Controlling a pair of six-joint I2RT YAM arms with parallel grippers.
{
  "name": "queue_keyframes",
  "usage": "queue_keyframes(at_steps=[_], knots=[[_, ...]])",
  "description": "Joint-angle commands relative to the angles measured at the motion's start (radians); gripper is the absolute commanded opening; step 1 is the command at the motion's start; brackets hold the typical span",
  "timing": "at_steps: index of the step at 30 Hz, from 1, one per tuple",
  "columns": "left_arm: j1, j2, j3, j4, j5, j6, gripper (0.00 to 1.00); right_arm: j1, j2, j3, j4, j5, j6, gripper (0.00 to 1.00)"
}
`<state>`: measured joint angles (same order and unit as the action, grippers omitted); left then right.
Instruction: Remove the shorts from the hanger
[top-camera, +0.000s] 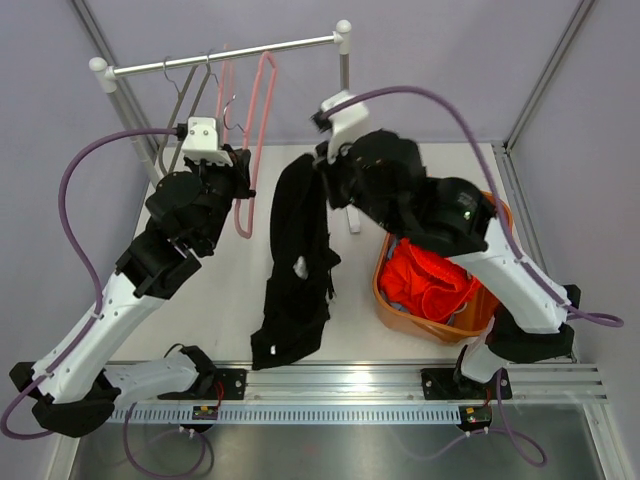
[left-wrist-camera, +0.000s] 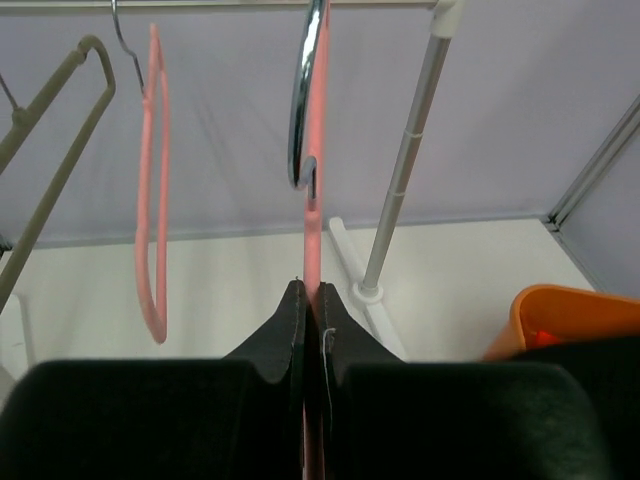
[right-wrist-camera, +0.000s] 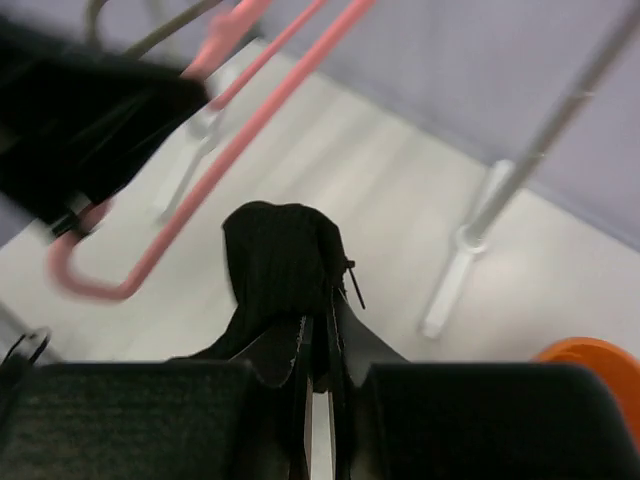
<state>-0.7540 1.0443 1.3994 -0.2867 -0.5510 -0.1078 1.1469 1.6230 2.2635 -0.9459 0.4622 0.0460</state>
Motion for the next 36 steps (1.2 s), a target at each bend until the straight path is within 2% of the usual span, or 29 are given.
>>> queue_keyframes(at_steps=[1, 4, 5, 7, 14, 18, 20, 25, 33, 36], knots=[[0.002, -0.055, -0.025, -0.031, 0.028, -0.026, 0.0, -0.091, -0.034, 0.166, 0.067, 0.28, -0.109, 0.0], [0.002, -0.089, -0.042, -0.078, 0.029, -0.018, 0.0, -0.122, -0.106, 0.13, 0.276, 0.446, -0.277, 0.0], [0.002, -0.095, -0.046, -0.094, 0.031, -0.012, 0.0, -0.125, -0.133, 0.108, 0.446, 0.478, -0.337, 0.0], [0.002, -0.105, -0.043, -0.127, 0.023, 0.006, 0.0, -0.128, -0.205, 0.047, 0.696, 0.559, -0.582, 0.0], [0.002, -0.129, -0.073, -0.141, 0.045, -0.006, 0.0, -0.128, -0.394, -0.082, 0.976, 0.618, -0.764, 0.0], [0.002, -0.115, -0.07, -0.146, 0.056, -0.01, 0.0, -0.127, -0.474, -0.157, 0.971, 0.613, -0.721, 0.0], [0.002, -0.109, -0.071, -0.144, 0.063, -0.015, 0.0, -0.128, -0.486, -0.159, 0.903, 0.613, -0.69, 0.0], [0.002, -0.099, -0.074, -0.141, 0.072, -0.018, 0.0, -0.128, -0.494, -0.208, 0.863, 0.619, -0.66, 0.0], [0.002, -0.101, -0.079, -0.149, 0.074, -0.015, 0.0, -0.136, -0.422, -0.183, 0.809, 0.599, -0.626, 0.0], [0.002, -0.098, -0.08, -0.152, 0.074, -0.015, 0.0, -0.179, -0.387, -0.161, 0.797, 0.573, -0.603, 0.0]])
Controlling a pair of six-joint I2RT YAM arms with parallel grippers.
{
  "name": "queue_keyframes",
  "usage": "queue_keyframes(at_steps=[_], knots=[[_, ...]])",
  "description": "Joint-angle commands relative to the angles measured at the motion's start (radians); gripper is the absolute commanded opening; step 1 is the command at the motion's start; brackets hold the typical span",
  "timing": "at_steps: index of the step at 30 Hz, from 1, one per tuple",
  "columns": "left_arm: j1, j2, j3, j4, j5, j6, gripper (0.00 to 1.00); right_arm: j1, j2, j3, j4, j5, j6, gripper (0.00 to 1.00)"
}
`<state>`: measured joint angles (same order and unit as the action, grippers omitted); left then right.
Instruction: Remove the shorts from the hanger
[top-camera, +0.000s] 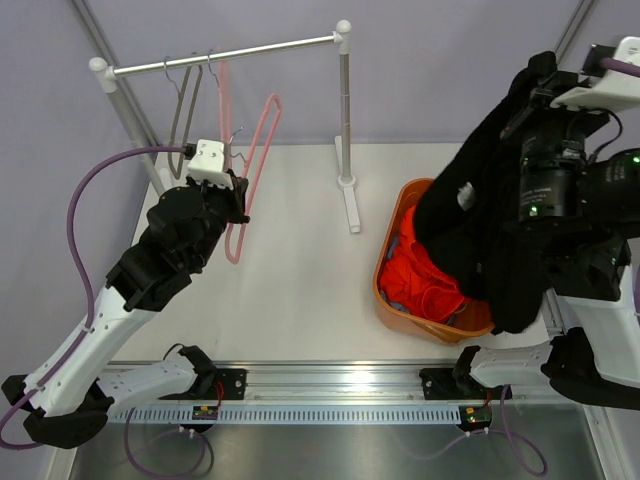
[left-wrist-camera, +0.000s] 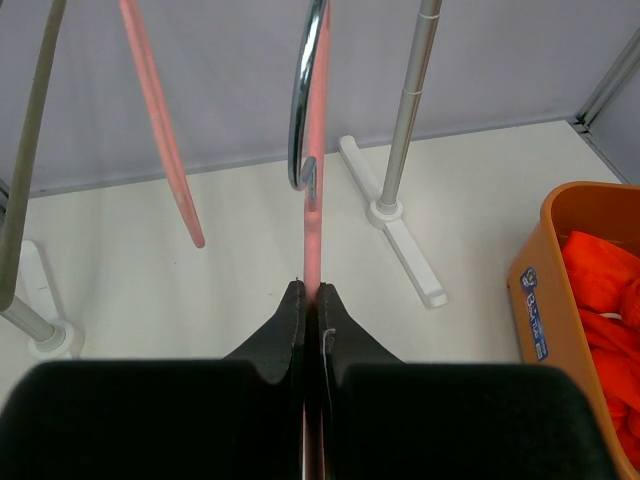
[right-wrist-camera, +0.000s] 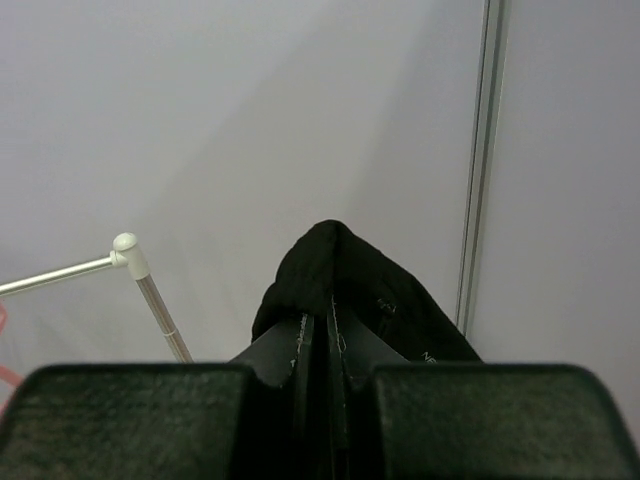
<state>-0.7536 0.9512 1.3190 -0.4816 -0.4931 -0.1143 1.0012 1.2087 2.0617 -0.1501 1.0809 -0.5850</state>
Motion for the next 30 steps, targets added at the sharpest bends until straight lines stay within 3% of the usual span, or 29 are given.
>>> queue_keyframes(at_steps=[1, 8, 12, 16, 19, 23, 30], knots=[[0.002, -0.006, 0.0, 0.043, 0.016, -0.008, 0.0, -0.051, 0.037, 0.052, -0.034, -0.055, 0.06, 0.0], [0.002, -0.006, -0.004, 0.043, 0.021, -0.01, 0.0, -0.254, 0.114, 0.147, -0.239, -0.124, 0.246, 0.0], [0.002, -0.006, -0.009, 0.044, 0.024, -0.01, 0.0, -0.441, 0.146, 0.189, -0.423, -0.208, 0.393, 0.0], [0.002, 0.0, -0.012, 0.049, 0.028, -0.012, 0.0, -0.553, 0.154, 0.118, -0.546, -0.274, 0.574, 0.0], [0.002, 0.004, -0.012, 0.049, 0.033, -0.012, 0.0, -0.598, 0.079, -0.094, -0.551, -0.35, 0.742, 0.0], [0.002, 0.017, -0.009, 0.044, 0.045, -0.015, 0.0, -0.599, -0.046, -0.558, -0.468, -0.539, 0.947, 0.0], [0.002, 0.017, -0.009, 0.043, 0.056, -0.022, 0.0, -0.601, -0.047, -1.102, -0.266, -0.831, 1.272, 0.0]])
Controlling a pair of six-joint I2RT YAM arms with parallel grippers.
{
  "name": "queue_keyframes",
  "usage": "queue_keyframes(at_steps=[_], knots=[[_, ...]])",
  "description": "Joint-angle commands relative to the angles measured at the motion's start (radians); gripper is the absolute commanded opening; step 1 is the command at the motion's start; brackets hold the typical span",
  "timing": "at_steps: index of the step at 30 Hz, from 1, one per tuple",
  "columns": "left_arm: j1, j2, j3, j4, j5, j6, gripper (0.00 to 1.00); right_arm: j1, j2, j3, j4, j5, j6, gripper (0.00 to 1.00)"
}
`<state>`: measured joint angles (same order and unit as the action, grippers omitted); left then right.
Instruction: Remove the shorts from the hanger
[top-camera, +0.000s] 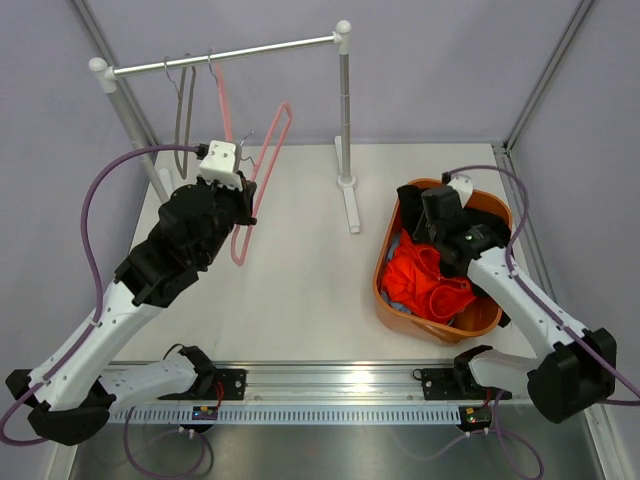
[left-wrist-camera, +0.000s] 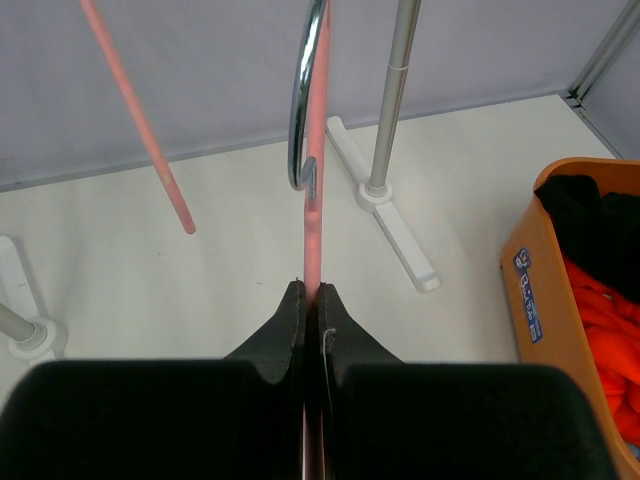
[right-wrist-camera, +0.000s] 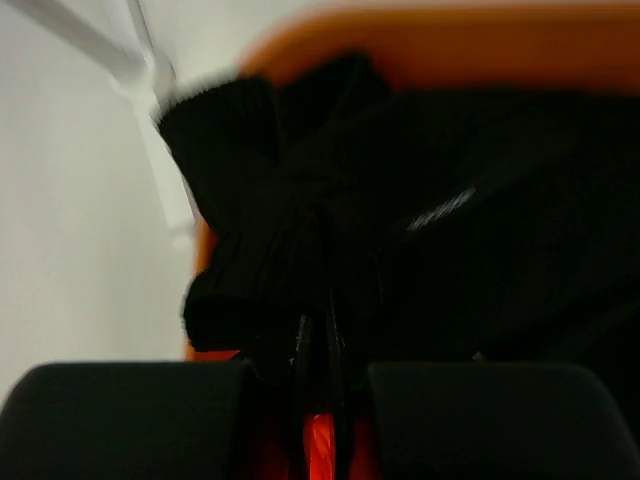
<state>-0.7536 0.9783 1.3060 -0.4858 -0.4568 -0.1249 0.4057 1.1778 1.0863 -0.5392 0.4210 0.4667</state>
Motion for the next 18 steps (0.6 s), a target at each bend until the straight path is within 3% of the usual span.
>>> queue_keyframes(at_steps=[1, 7, 10, 14, 18], knots=[[0.002, -0.01, 0.004, 0.049, 0.021, -0.015, 0.0, -0.005, -0.011, -0.167, 0.145, -0.189, 0.269, 0.0], [0.002, 0.005, 0.024, 0.038, 0.026, -0.018, 0.0, -0.036, 0.043, -0.333, 0.235, -0.261, 0.464, 0.0], [0.002, 0.013, 0.03, 0.035, 0.027, -0.022, 0.0, -0.082, 0.098, -0.4, 0.327, -0.393, 0.527, 0.02], [0.002, 0.028, 0.048, 0.024, 0.03, -0.032, 0.0, -0.093, 0.223, -0.381, 0.344, -0.45, 0.533, 0.0], [0.002, 0.065, 0.093, -0.011, 0.021, -0.038, 0.0, -0.094, 0.197, -0.402, 0.39, -0.447, 0.523, 0.05]])
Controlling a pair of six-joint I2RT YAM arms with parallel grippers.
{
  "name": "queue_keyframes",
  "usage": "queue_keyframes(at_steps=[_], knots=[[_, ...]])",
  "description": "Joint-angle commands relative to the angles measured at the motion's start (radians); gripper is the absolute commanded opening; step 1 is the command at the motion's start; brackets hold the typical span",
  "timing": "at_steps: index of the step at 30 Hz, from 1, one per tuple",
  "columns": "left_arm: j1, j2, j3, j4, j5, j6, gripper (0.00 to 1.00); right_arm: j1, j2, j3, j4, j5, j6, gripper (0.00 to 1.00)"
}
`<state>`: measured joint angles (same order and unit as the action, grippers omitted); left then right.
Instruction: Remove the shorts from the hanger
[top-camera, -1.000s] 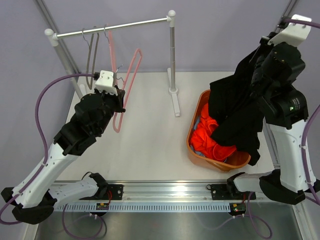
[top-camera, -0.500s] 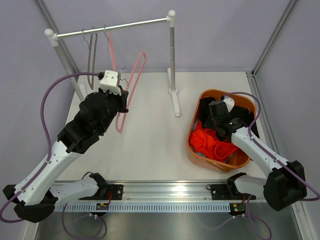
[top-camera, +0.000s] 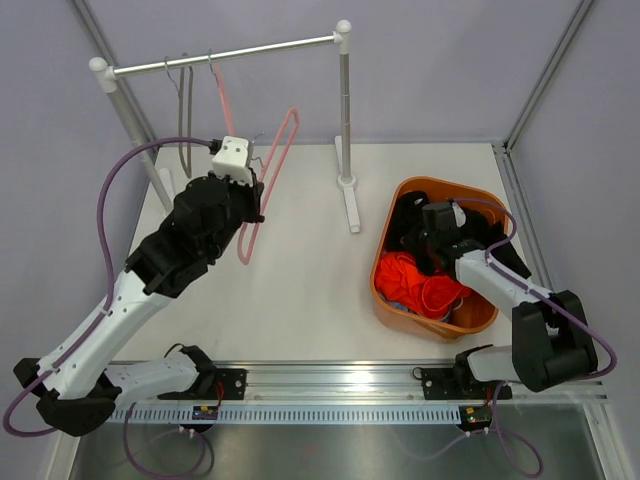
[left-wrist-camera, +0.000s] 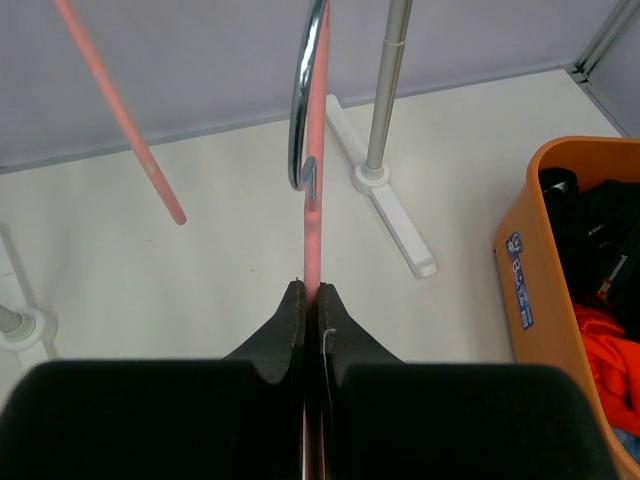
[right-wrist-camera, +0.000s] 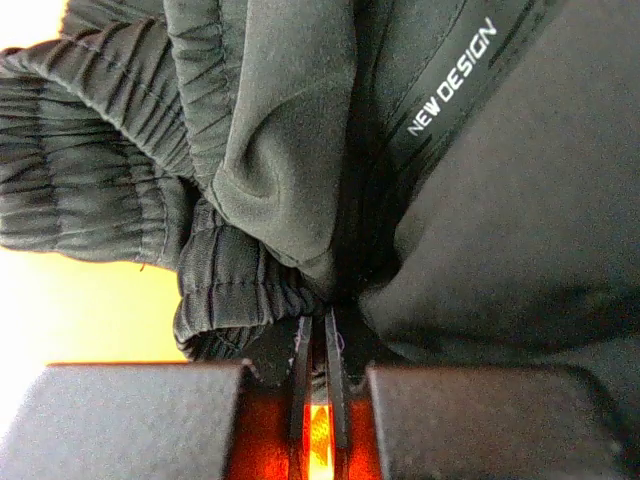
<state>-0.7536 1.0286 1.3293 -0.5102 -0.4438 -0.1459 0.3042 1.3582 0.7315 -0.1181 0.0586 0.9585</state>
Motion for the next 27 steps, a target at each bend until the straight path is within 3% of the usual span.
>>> queue_keyframes(at_steps=[1, 5, 13, 18, 27], knots=[[0.002, 0.034, 0.079, 0.007, 0.007, -0.018, 0.0, 0.009, -0.025, -0.049, -0.037, -0.072, 0.014, 0.15], [0.002, 0.096, 0.133, -0.039, 0.004, -0.021, 0.0, 0.009, -0.134, -0.005, -0.106, -0.011, -0.058, 0.29], [0.023, 0.26, 0.316, -0.113, -0.038, -0.046, 0.0, 0.007, -0.373, 0.109, -0.221, -0.032, -0.208, 0.53], [0.097, 0.384, 0.396, -0.083, 0.0, -0.075, 0.0, 0.009, -0.438, 0.186, -0.296, -0.054, -0.279, 0.62], [0.192, 0.534, 0.619, -0.04, 0.028, -0.04, 0.0, 0.009, -0.513, 0.252, -0.362, -0.054, -0.336, 0.62]])
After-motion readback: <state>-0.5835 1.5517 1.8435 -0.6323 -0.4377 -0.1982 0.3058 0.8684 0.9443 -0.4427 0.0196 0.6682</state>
